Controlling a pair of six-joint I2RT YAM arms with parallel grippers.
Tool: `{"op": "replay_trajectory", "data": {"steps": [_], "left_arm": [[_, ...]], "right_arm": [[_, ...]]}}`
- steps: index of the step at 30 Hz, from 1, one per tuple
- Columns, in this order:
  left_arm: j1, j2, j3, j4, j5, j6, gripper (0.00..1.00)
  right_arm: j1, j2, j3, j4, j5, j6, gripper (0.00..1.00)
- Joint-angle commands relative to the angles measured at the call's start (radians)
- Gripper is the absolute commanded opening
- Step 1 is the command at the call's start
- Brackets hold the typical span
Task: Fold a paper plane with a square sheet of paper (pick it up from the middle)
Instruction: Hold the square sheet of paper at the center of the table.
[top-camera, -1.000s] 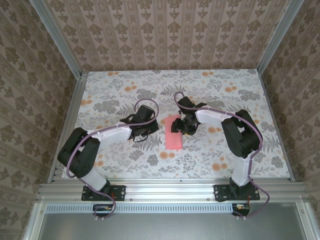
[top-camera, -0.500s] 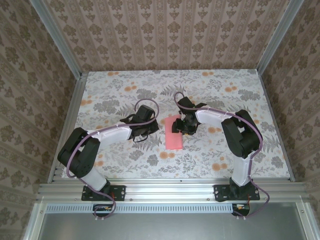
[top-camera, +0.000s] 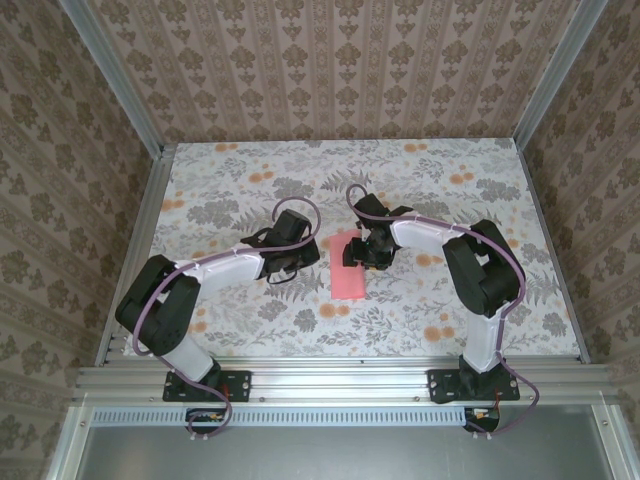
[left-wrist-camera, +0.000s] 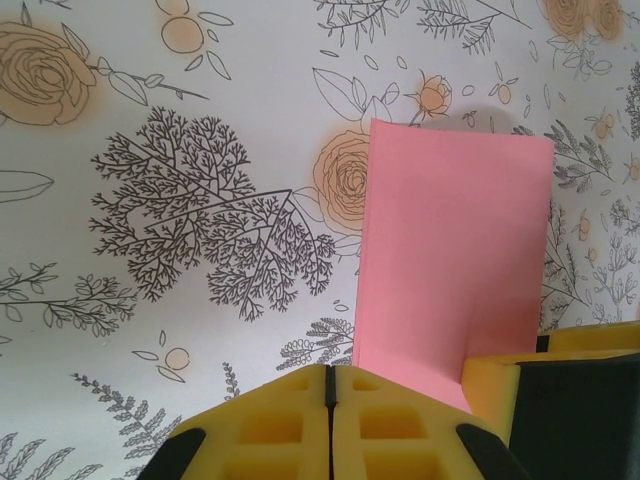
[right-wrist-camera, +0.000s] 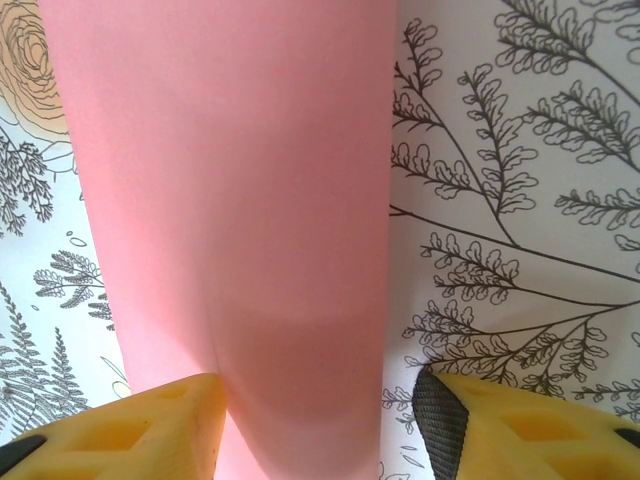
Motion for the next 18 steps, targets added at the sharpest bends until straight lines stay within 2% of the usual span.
{"op": "replay_trajectory", "data": {"steps": [1,8,18], "left_arm": [[-0.006,-0.015,0.013,-0.012,-0.018,0.006,0.08],[-0.006,-0.016,0.018,-0.007,-0.01,0.016,0.08],[-0.007,-0.003,0.026,-0.001,0.01,0.024,0.08]], "right_arm": [[-0.01,0.007,-0.043,-0.017,0.037,-0.005,0.58],[-0.01,0.037,-0.021,-0.031,0.036,-0.003,0.59],[-0.001,0.082,-0.014,-0.078,0.109,-0.009,0.58]]}}
